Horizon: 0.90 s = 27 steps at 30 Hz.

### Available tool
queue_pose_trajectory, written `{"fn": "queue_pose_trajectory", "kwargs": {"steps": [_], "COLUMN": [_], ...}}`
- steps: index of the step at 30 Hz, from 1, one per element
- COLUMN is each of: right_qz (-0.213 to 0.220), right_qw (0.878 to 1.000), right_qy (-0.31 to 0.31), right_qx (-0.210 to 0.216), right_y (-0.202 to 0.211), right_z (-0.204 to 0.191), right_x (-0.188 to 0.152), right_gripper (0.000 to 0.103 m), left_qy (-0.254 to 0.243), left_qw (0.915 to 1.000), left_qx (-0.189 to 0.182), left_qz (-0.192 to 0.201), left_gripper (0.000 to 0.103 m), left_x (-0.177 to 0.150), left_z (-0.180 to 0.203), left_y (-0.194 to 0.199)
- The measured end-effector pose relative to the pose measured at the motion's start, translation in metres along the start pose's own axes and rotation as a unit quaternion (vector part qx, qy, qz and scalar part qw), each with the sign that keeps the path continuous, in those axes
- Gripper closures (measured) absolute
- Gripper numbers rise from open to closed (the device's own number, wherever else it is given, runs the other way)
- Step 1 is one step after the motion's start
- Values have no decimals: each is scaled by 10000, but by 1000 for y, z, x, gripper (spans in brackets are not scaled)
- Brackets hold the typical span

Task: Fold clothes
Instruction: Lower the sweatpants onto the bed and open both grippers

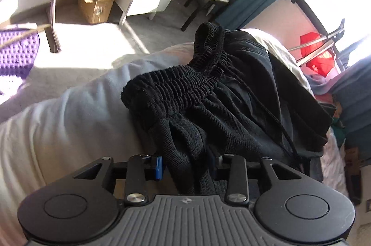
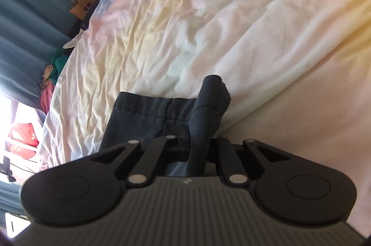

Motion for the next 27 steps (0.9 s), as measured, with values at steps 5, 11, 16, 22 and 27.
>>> {"fn": "queue_pose_trajectory", "kwargs": {"steps": [5, 11, 16, 22, 27], "right_qz": [350, 929, 1650, 2081, 1522], "right_qw": [9963, 9855, 9767, 9606, 9434], "right_qy": [740, 1341, 1338, 1758, 2544], "right_qx": [250, 461, 298, 556, 1488], "right_y": [27, 70, 102, 123, 135], "right_z": [-37, -67, -69, -78, -100], "right_x": [-5, -19, -26, -40, -83], "right_gripper": [58, 47, 35, 32, 33], "left_qy": [-1304, -2091, -2646, -3255, -3376], "left_qw": [9859, 9675, 9516, 9312, 9246], "left_qx": [585, 345, -74, -542, -832], "left_qz": [875, 1379, 1564, 1550, 1557], "left_gripper": [15, 6, 4, 4, 4], "left_x": [-12, -32, -54, -88, -104], "left_z": [42, 100, 153, 218, 261], "left_y": [46, 60, 60, 34, 11]}}
Point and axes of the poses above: each gripper's, at about its wrist camera, not at the fingertips, and y roughly against the way its jaws point, z to its right, x to its top, the point moved 3 cm from there along -y, roughly the way its jaws point, and after that the axes turned 6 degrees about -y, right-handed, at the moved point
